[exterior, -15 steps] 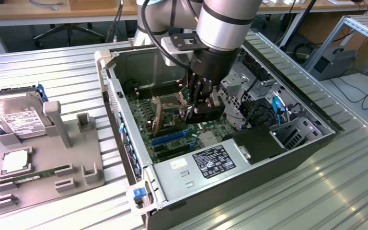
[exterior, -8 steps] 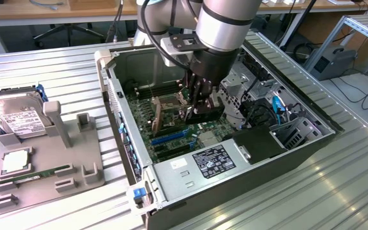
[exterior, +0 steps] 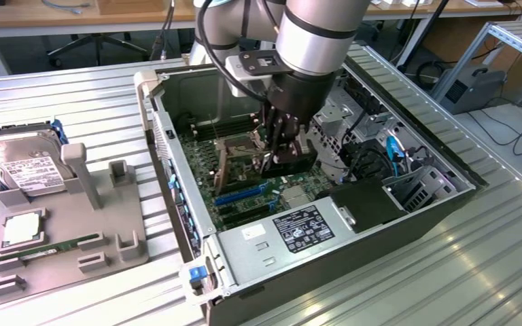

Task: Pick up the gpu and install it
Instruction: 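Insert the gpu into the slot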

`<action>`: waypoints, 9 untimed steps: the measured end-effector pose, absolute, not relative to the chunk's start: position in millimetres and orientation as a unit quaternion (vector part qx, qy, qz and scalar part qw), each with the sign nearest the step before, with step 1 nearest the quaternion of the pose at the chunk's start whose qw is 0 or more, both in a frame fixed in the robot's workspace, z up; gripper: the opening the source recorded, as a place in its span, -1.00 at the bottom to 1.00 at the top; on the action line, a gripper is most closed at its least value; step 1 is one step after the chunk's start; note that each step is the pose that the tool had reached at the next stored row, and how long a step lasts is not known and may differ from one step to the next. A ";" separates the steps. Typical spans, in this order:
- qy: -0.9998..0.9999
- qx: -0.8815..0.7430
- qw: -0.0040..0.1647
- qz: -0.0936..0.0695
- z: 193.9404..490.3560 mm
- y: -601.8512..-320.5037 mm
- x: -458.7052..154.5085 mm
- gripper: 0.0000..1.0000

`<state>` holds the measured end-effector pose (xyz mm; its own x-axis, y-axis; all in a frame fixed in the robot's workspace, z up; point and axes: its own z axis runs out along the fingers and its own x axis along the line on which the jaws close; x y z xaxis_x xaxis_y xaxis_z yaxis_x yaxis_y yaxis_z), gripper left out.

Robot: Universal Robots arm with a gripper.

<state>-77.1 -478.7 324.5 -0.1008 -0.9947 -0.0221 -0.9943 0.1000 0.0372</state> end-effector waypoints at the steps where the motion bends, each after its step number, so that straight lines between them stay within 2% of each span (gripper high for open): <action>1: -0.742 0.670 0.004 -0.021 324.1 -479.1 -78.1 -0.47; 9: -0.742 0.670 0.004 -0.021 317.4 -481.5 -85.1 -0.47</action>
